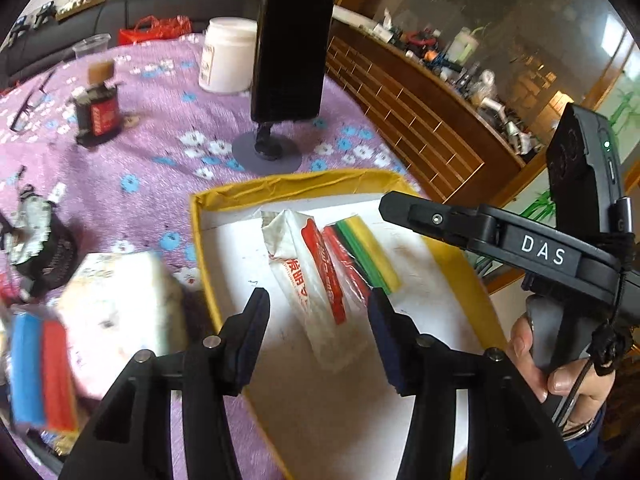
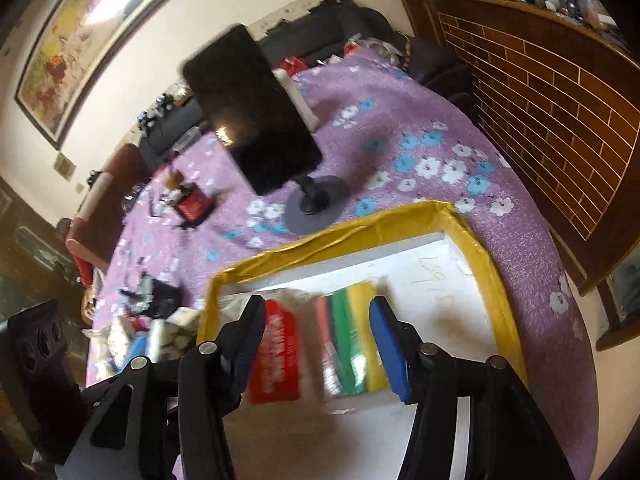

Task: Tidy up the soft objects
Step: 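Grasp a white cloth with left tool while right tool grasps the black snack bag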

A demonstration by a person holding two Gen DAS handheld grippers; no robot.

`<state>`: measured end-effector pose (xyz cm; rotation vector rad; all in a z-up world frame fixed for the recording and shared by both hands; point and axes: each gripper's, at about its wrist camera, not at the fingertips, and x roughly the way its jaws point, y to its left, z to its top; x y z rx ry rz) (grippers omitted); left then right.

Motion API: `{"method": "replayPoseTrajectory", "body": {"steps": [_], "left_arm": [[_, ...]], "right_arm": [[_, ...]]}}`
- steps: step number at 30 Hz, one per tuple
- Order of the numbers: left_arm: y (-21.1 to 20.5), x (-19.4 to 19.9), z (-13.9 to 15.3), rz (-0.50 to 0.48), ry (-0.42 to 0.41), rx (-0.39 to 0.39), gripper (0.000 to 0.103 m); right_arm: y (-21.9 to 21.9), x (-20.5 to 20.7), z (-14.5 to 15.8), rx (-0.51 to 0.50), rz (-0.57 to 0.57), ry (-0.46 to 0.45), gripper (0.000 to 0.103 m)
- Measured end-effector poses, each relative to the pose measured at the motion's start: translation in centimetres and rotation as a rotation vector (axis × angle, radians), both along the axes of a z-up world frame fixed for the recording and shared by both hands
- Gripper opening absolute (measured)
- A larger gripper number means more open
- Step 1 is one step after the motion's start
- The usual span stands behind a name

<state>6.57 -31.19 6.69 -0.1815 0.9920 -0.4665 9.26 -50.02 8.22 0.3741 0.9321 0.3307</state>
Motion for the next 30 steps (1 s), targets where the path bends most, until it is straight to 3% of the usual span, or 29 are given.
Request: {"method": "replayPoseTrajectory", "body": {"steps": [7,17,24,30], "left_arm": [[4.3,-3.7,2.3,0.03,-0.075,-0.045,0.055],[12.9,-9.4,2.7,0.128,-0.137,-0.055,0.057],[22.3,-13.7,1.4,0.311,-0.155,-0.025,0.065],[29.3,-14.4,-1.1,0.488,-0.095,-0.017,0.071]], "right_arm": [[4.3,-3.4,2.1,0.07,0.085,-0.055,0.058],[12.7,-7.4,0.8,0.102,0.242,-0.031,0.059],[17.8,-9.5,-0.9,0.07,0.339,-0.027,0.06],[20.4,-10.6,-2.9,0.04,0.387,-0.01,0.064]]}}
